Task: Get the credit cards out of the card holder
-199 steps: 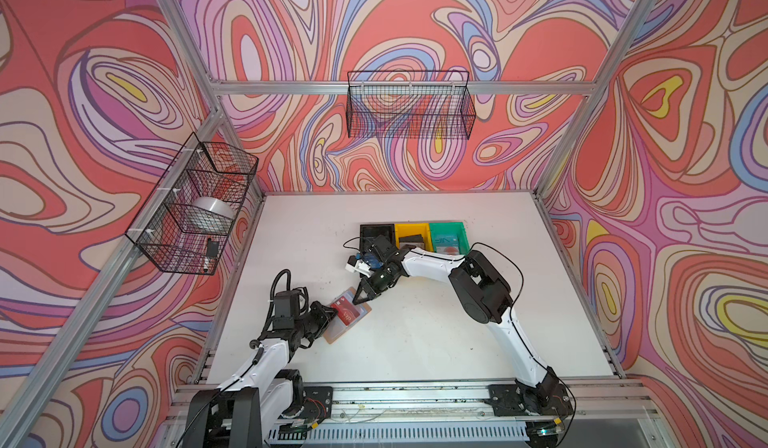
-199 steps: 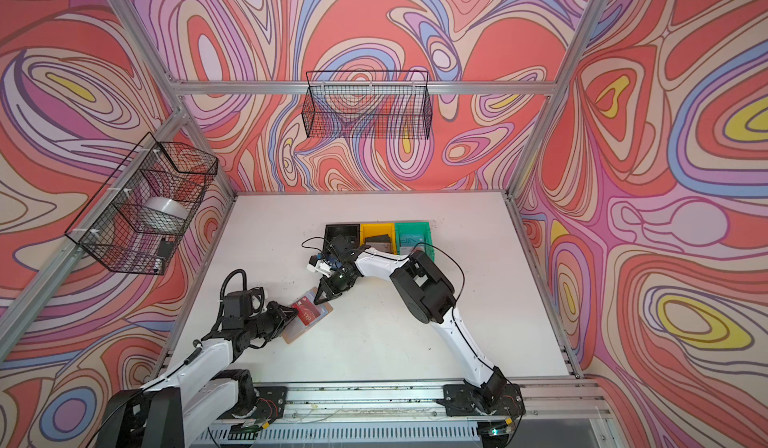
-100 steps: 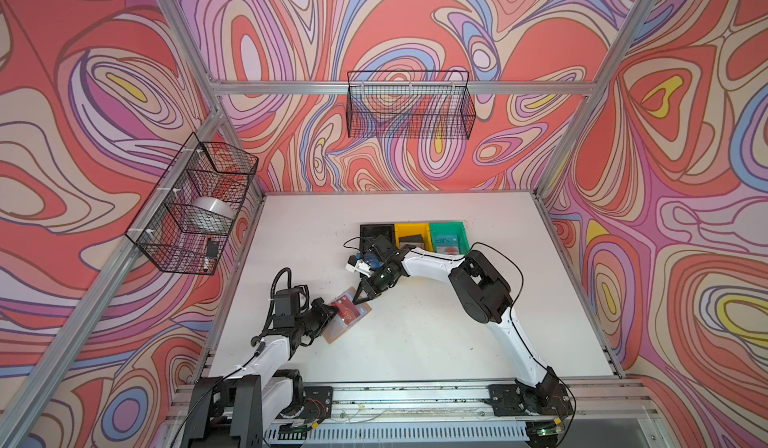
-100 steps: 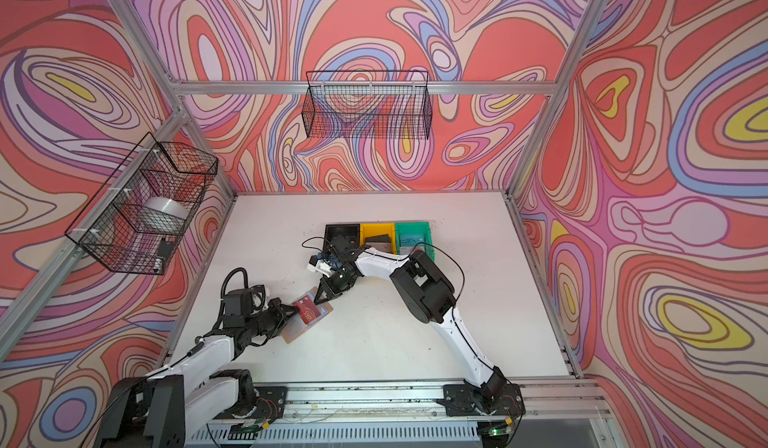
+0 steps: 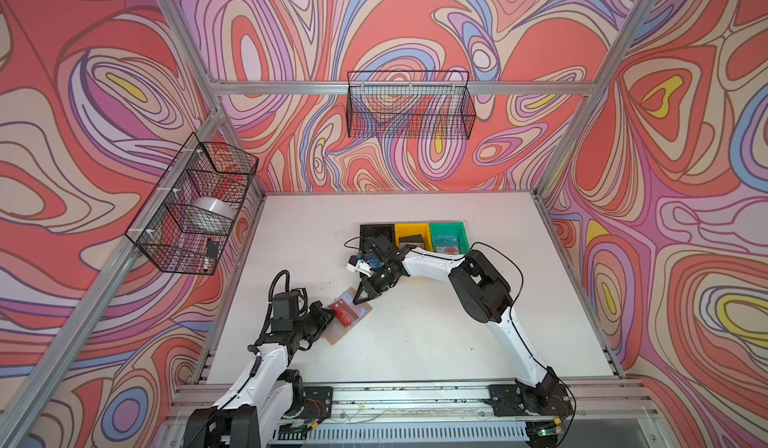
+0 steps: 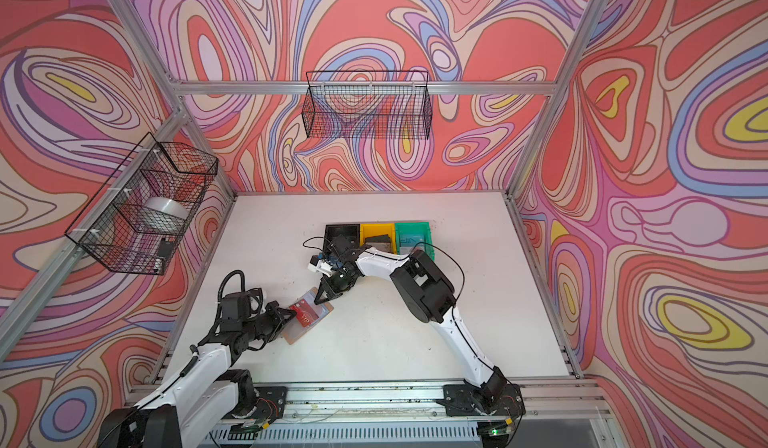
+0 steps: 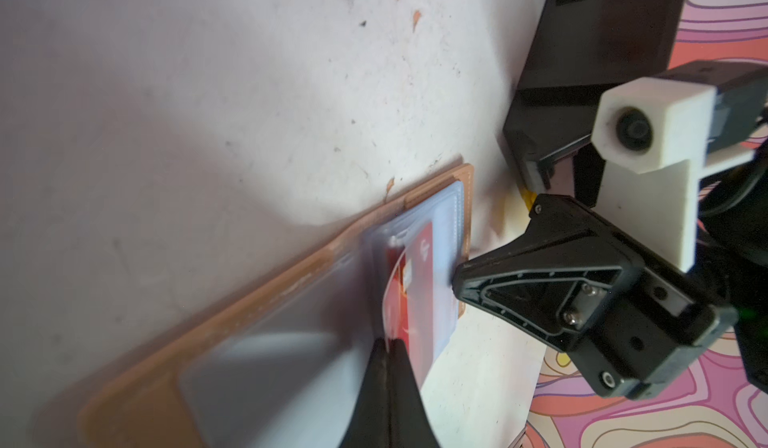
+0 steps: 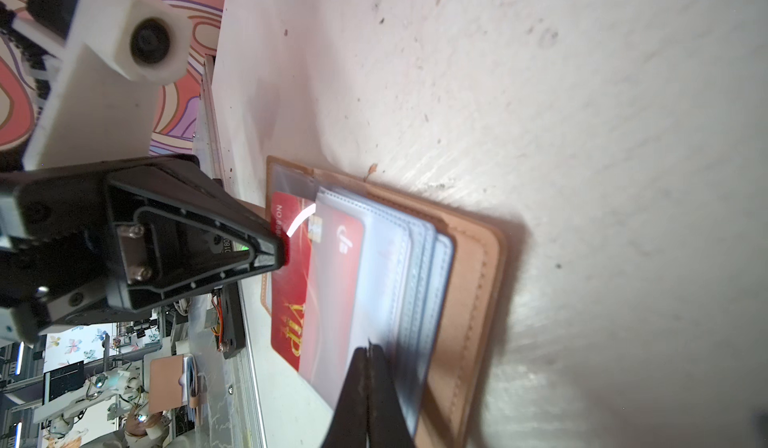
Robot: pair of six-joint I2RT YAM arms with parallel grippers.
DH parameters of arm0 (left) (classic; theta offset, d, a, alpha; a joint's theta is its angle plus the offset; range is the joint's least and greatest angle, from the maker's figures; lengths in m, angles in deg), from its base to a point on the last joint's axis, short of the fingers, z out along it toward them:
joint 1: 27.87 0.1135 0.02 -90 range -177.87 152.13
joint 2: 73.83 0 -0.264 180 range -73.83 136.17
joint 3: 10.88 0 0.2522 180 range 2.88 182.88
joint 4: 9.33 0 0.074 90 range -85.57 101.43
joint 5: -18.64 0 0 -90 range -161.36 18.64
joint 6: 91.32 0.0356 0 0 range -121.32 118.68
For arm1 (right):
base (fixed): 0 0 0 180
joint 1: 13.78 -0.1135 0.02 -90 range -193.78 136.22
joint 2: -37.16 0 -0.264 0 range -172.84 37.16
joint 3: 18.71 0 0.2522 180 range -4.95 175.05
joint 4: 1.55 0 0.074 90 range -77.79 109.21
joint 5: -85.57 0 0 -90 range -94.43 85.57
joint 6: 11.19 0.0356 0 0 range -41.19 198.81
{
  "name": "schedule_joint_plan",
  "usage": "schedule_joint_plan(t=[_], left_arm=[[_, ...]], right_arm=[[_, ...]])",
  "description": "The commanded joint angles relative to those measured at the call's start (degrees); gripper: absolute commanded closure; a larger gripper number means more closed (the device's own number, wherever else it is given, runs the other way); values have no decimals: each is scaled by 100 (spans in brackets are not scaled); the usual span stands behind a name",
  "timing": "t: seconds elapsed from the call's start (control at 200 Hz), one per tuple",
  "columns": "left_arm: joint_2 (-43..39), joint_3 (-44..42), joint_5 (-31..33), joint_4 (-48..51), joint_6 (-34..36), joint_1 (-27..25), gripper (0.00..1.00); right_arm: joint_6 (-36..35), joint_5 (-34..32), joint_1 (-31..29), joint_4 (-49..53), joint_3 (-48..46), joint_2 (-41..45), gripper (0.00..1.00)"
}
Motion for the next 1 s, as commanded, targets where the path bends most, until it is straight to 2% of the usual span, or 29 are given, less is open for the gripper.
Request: schedule_joint_plan(t=[0.0, 0.115, 0.3, 0.516, 0.691, 0.856, 0.997], left_arm=[[-30, 55, 346, 902, 137, 39, 100], [-221, 224, 383, 1144, 118, 50, 100], [-640, 823, 744, 2422, 363, 47, 100], [-778, 928, 705, 2620, 259, 46, 100], [-837, 978, 217, 2360, 350, 48, 100], [-1403, 948, -237, 1832, 471, 48, 100], [-1622, 806, -732, 1140, 224, 47, 100]], right_arm=[[-14, -458, 107, 303, -122, -282, 95], [-20, -471, 119, 320, -103, -266, 95], [-74, -493, 127, 417, -18, -273, 95], [-122, -492, 136, 497, 19, -253, 94], [-213, -382, 162, 646, 71, -9, 91], [-186, -428, 231, 671, -59, 666, 81], [-274, -280, 322, 762, -165, 1132, 70]])
